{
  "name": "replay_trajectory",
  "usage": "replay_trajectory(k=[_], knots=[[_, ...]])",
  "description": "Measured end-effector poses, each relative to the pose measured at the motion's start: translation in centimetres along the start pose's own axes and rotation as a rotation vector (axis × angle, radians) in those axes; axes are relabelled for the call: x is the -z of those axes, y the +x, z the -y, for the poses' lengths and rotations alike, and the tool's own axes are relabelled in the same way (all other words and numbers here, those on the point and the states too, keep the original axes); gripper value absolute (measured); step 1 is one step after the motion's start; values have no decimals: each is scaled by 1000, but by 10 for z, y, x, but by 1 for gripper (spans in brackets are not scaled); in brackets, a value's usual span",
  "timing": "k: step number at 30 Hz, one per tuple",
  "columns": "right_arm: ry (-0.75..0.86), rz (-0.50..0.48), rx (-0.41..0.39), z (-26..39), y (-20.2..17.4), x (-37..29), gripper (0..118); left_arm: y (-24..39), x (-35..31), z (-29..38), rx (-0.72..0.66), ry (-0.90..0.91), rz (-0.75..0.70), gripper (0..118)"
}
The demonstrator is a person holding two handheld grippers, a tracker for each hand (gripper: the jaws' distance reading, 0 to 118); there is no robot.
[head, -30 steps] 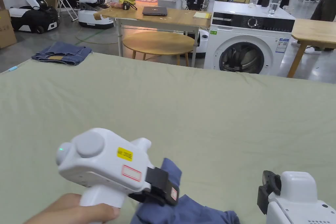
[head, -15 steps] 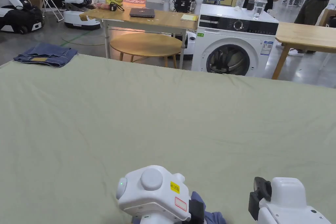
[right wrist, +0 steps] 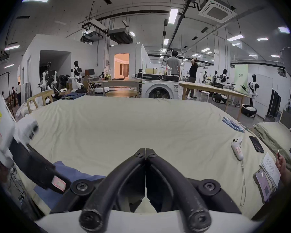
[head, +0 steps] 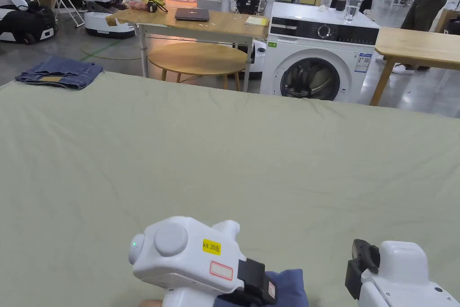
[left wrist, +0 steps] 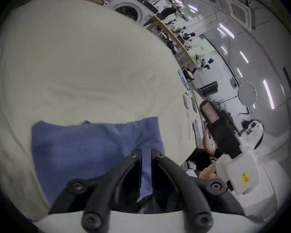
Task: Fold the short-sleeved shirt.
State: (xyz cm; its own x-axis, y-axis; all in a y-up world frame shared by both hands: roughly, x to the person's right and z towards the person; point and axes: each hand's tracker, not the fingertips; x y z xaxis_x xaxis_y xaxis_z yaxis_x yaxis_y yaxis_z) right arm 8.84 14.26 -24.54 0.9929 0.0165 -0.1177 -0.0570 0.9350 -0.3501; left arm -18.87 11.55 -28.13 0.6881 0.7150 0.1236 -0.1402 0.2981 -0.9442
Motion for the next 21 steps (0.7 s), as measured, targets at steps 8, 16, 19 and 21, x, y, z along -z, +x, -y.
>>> replay_trajectory(k=[8, 16, 19, 21], knots=[[18, -3, 18, 2, 1, 0, 0, -25, 81, 8, -70, -36, 133, 1], [34, 1, 32, 1, 5, 2, 0, -13, 70, 9, -14, -17, 70, 0], [52, 7, 32, -2, 4, 4, 0, -7, 31, 5, 59, 102, 43, 0], [70, 6, 35, -6, 0, 7, 0, -6, -1, 4, 108, 218, 10, 0]])
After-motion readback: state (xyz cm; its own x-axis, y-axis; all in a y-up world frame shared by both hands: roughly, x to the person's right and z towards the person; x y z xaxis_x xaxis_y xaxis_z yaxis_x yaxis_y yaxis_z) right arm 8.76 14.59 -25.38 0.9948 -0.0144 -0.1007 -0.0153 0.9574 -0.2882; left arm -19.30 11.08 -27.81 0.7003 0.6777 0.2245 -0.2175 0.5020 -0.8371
